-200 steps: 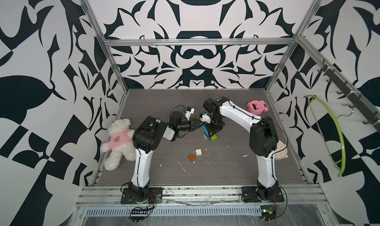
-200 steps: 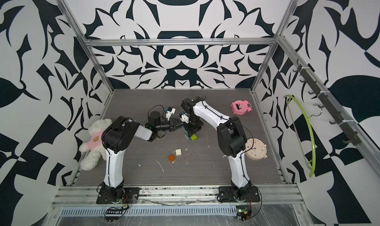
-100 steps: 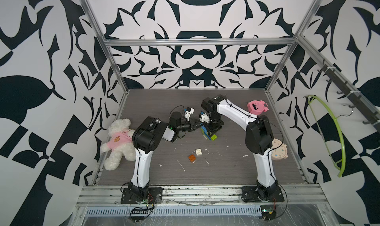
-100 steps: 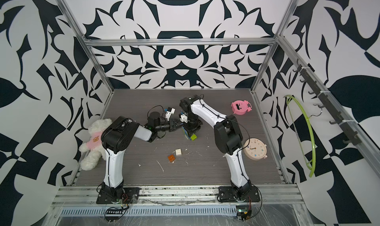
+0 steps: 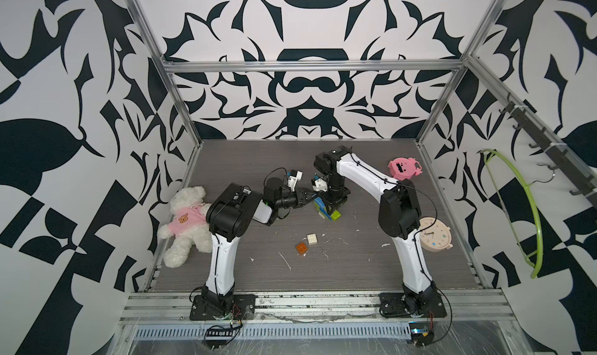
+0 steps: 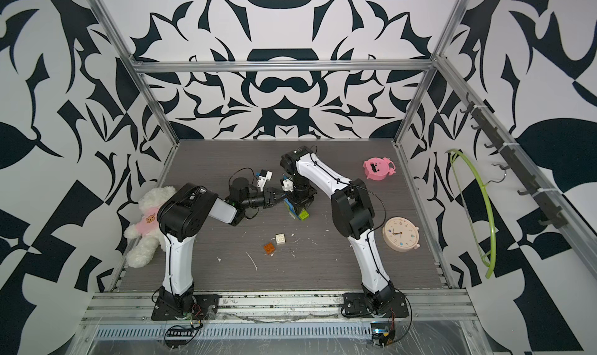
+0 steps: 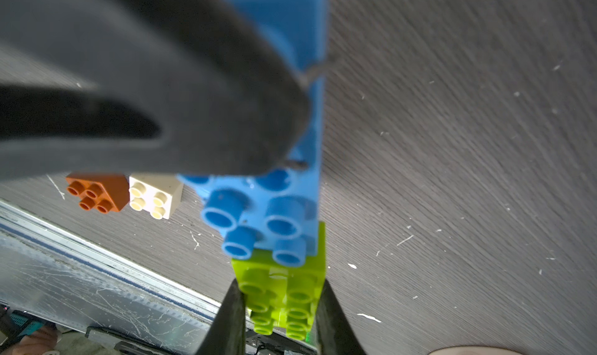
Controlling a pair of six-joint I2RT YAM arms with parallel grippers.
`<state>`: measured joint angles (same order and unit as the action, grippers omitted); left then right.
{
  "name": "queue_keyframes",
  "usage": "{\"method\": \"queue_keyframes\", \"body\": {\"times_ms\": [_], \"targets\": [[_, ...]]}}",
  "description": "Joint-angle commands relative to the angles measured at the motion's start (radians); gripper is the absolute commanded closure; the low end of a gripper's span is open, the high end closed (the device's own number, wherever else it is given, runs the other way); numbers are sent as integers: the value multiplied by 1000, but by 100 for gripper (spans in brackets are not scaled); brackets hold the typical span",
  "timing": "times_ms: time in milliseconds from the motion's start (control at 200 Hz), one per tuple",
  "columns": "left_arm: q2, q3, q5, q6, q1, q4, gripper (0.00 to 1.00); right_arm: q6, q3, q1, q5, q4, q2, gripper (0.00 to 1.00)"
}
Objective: Assemble a heart with lego
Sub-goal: Assemble the lego brick with the lego brick.
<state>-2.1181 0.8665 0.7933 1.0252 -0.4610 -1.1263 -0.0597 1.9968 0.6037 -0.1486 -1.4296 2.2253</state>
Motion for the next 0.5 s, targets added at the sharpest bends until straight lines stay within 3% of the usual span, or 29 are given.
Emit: {"method": "queue_keyframes", "body": {"times_ms": [0, 495], "targets": [[-71, -55, -40, -74, 17, 163, 72, -3, -18, 1, 38, 64, 71, 100], [-50, -55, -76, -154, 13, 312, 62, -101, 140, 1, -4, -28, 160, 100]]}}
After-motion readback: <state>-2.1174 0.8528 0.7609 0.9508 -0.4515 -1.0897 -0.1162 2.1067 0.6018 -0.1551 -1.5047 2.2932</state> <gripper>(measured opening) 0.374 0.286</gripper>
